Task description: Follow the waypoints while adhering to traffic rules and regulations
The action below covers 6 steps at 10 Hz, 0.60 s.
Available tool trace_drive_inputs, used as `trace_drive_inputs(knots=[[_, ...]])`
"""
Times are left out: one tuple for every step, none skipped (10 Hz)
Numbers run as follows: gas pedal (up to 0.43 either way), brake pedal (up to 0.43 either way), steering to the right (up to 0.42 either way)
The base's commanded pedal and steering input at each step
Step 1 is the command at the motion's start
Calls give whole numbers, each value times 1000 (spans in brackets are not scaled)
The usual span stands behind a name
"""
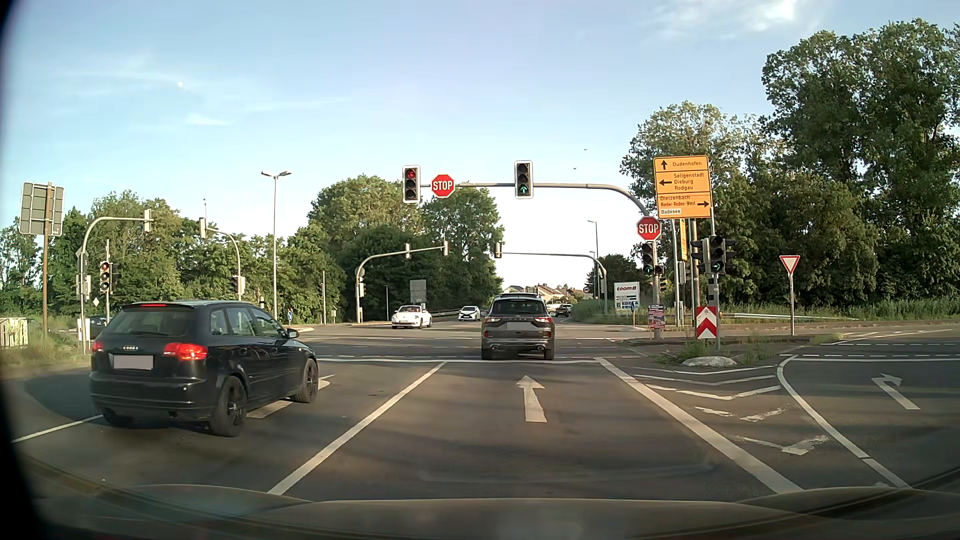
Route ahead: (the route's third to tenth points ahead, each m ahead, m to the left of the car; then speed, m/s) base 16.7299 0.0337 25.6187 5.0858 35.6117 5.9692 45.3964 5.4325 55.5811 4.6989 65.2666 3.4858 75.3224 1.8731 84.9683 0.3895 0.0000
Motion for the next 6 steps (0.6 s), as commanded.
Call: trace_drive_inputs(knots=[[0,323,5],[0,323,5],[0,317,5],[0,317,5],[0,317,5],[0,317,5]])
